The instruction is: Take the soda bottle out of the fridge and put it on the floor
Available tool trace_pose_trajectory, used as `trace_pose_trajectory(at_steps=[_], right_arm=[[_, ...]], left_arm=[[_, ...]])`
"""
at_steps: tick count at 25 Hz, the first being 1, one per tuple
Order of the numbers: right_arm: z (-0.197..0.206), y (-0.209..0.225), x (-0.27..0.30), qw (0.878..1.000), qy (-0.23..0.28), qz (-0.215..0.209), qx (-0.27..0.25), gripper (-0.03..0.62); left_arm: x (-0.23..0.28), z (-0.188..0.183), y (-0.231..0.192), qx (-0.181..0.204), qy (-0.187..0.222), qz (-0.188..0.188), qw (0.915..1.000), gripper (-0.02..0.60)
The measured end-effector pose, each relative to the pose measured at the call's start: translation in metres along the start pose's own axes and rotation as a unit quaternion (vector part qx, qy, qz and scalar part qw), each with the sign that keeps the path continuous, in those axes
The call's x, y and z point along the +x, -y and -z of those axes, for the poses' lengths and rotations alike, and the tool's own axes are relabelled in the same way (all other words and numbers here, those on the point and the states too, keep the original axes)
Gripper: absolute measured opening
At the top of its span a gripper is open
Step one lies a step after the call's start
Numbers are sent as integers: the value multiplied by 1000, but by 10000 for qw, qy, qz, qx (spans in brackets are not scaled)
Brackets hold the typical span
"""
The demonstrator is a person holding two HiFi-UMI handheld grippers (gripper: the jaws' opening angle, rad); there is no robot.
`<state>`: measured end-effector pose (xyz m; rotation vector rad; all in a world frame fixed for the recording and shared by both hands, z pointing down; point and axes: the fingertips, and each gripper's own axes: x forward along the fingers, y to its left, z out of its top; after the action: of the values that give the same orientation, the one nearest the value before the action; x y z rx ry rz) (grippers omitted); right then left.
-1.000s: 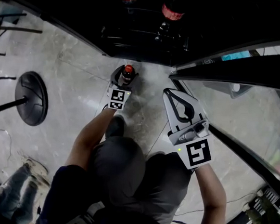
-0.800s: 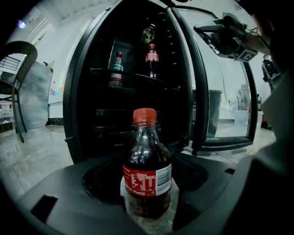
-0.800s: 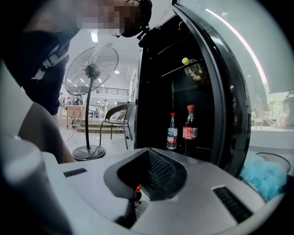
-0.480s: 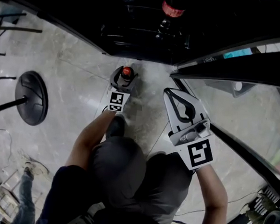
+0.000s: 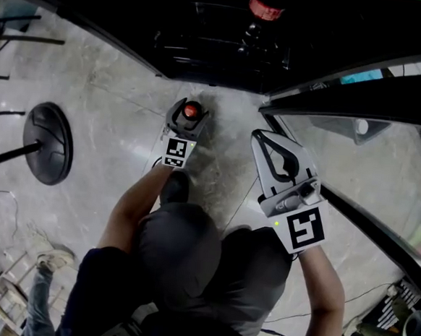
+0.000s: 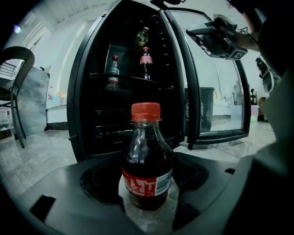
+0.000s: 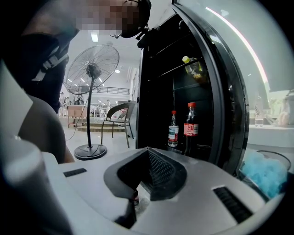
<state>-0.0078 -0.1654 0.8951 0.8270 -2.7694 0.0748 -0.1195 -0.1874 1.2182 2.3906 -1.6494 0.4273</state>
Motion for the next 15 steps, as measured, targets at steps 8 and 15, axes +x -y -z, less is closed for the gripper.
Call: trace_pose_trajectory(at_steps=[8, 15], right_arm=[[3, 1, -3, 10000, -3, 3, -43, 18], [6, 2, -4, 10000, -35, -1, -11, 18]], left_arm=[[-2, 0, 1, 122, -5, -33, 9999, 316], [-7, -8, 0, 134, 51, -23, 9999, 316]])
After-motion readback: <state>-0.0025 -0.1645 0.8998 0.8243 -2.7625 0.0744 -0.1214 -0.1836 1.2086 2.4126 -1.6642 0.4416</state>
